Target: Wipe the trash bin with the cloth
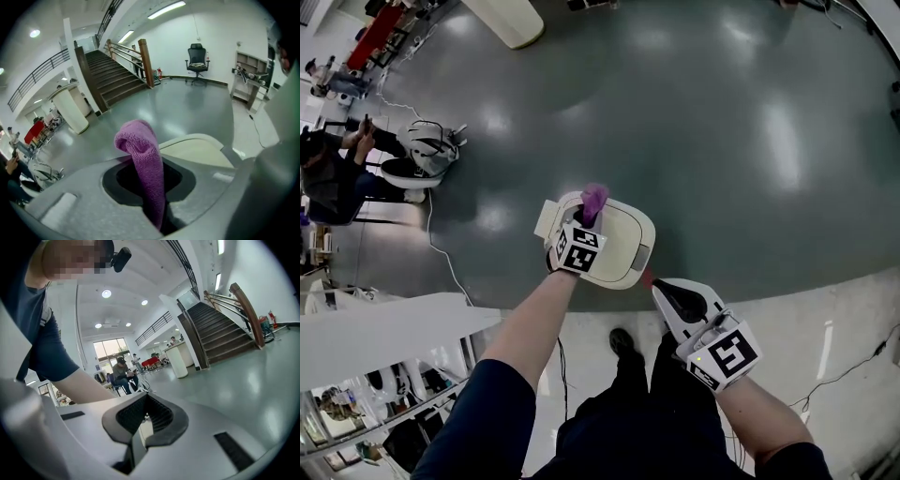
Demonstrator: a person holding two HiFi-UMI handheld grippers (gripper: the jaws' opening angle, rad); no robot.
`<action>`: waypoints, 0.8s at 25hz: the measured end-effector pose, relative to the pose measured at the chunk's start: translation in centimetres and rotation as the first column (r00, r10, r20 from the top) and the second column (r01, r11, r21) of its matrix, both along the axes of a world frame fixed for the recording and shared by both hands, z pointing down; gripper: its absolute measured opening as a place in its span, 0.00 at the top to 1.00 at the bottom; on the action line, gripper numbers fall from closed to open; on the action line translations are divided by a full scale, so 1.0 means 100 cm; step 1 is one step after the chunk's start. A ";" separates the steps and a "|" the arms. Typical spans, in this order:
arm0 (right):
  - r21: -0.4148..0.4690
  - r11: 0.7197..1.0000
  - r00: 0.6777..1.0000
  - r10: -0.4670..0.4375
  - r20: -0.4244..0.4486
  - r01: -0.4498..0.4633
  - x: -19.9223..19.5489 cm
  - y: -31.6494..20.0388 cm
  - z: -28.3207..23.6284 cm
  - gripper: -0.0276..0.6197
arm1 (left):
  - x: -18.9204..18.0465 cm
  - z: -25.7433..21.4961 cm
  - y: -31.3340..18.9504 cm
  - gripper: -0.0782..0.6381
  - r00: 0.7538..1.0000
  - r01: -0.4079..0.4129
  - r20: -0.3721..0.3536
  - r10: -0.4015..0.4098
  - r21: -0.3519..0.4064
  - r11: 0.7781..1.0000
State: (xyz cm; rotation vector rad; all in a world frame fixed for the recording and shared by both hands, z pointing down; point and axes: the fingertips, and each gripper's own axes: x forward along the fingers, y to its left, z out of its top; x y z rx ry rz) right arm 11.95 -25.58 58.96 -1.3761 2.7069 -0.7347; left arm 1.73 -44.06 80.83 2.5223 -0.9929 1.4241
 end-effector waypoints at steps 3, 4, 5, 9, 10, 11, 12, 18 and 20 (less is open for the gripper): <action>0.003 1.000 1.000 0.015 -0.005 -0.015 0.014 0.007 -0.004 0.94 | 0.043 0.003 0.034 0.81 0.996 -0.091 -0.019 0.091 -0.018 0.996; 0.008 1.000 1.000 0.021 -0.006 -0.021 0.018 0.008 -0.007 0.94 | 0.055 0.003 0.043 0.81 0.994 -0.107 -0.028 0.106 -0.023 0.994; 0.013 1.000 1.000 0.027 -0.008 -0.027 0.023 0.010 -0.010 0.94 | 0.066 0.004 0.051 0.81 0.993 -0.116 -0.038 0.115 -0.030 0.993; 0.020 0.999 0.999 0.042 -0.009 -0.042 0.034 0.018 -0.018 0.94 | 0.097 0.006 0.080 0.81 0.987 -0.142 -0.087 0.137 -0.059 0.988; 0.018 0.999 0.999 0.042 -0.008 -0.041 0.034 0.020 -0.018 0.94 | 0.101 0.005 0.086 0.81 0.985 -0.149 -0.097 0.143 -0.064 0.987; 0.014 0.999 0.999 0.040 -0.008 -0.039 0.033 0.022 -0.017 0.94 | 0.104 0.005 0.091 0.81 0.983 -0.156 -0.103 0.149 -0.069 0.985; 0.009 0.999 0.999 0.036 -0.008 -0.036 0.031 0.023 -0.016 0.94 | 0.104 0.004 0.096 0.81 0.982 -0.164 -0.107 0.156 -0.071 0.984; -0.003 1.000 1.000 -0.007 -0.001 0.007 0.006 0.026 -0.012 0.94 | 0.054 0.001 0.081 0.81 0.984 -0.161 -0.080 0.158 -0.038 0.986; -0.002 1.000 1.000 -0.026 -0.005 0.026 -0.002 0.026 -0.010 0.94 | 0.020 0.003 0.063 0.81 0.992 -0.113 -0.054 0.112 -0.019 0.993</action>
